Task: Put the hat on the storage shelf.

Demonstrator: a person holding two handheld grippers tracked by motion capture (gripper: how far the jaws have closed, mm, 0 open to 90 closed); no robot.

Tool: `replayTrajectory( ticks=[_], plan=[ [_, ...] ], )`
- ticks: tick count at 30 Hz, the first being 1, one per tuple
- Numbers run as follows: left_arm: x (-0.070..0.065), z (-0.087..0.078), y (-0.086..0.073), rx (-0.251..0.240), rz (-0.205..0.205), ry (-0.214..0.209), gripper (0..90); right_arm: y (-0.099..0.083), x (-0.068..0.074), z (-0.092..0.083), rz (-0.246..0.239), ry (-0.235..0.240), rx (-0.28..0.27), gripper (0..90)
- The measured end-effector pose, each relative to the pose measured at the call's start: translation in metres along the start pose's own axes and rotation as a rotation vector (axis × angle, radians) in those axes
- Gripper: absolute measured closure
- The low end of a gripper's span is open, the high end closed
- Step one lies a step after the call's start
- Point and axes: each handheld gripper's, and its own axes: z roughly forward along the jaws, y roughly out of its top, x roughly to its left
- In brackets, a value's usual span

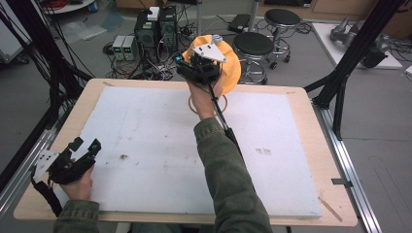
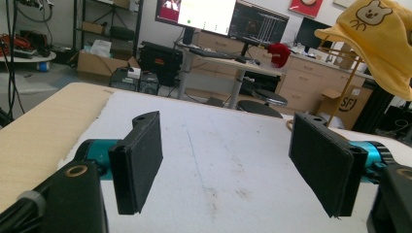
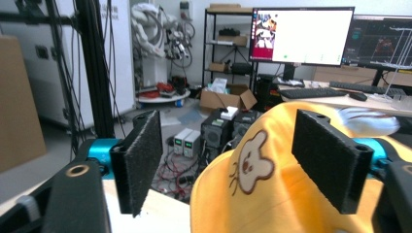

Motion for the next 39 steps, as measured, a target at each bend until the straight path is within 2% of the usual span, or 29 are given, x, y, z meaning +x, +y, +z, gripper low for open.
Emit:
replayTrajectory(
  ticks=[3,6,7,11,12,13,14,15,18,22,29,30,34,39],
  plan=[
    [-0.001,0.001,0.0,0.002,0.007,-0.003,28.1,0.003,-0.014,-0.019,0.017,0.034,-0.07,21.3],
    [-0.003,0.001,0.0,0.004,0.016,-0.005,28.1,0.001,-0.021,-0.028,0.035,0.031,-0.087,20.0],
    [-0.003,0.002,0.0,0.005,0.017,-0.006,28.0,-0.002,-0.032,-0.041,0.051,0.03,-0.123,19.9],
    [-0.003,0.002,0.0,0.005,0.017,-0.007,28.0,-0.006,-0.052,-0.062,0.108,0.028,-0.165,19.8],
    [-0.003,0.002,0.0,0.007,0.018,-0.006,28.0,-0.006,-0.052,-0.062,0.108,0.028,-0.165,19.8],
    [-0.003,0.002,0.0,0.008,0.018,-0.007,28.0,-0.007,-0.06,-0.072,0.126,0.023,-0.177,19.8],
    [-0.003,0.002,0.0,0.007,0.019,-0.006,28.0,-0.007,-0.06,-0.072,0.126,0.023,-0.177,19.8],
    [-0.003,0.002,0.0,0.008,0.02,-0.007,28.0,-0.009,-0.068,-0.081,0.139,0.021,-0.187,19.9],
    [-0.004,0.002,0.0,0.01,0.019,-0.007,28.0,-0.01,-0.073,-0.089,0.142,0.018,-0.188,19.7],
    [-0.004,0.002,0.0,0.01,0.017,-0.008,28.0,-0.015,-0.087,-0.11,0.136,-0.017,-0.193,19.7],
    [-0.004,0.001,0.0,0.01,0.018,-0.008,28.1,-0.022,-0.099,-0.131,0.146,-0.042,-0.187,19.7],
    [-0.004,0.001,0.0,0.01,0.017,-0.009,28.0,-0.025,-0.103,-0.139,0.153,-0.049,-0.184,19.8],
    [-0.004,0.001,0.0,0.008,0.011,-0.007,28.0,-0.033,-0.109,-0.149,0.176,-0.057,-0.178,19.7],
    [-0.005,0.0,0.0,0.007,0.012,-0.007,28.0,-0.04,-0.111,-0.157,0.161,-0.06,-0.162,19.8]
  ],
)
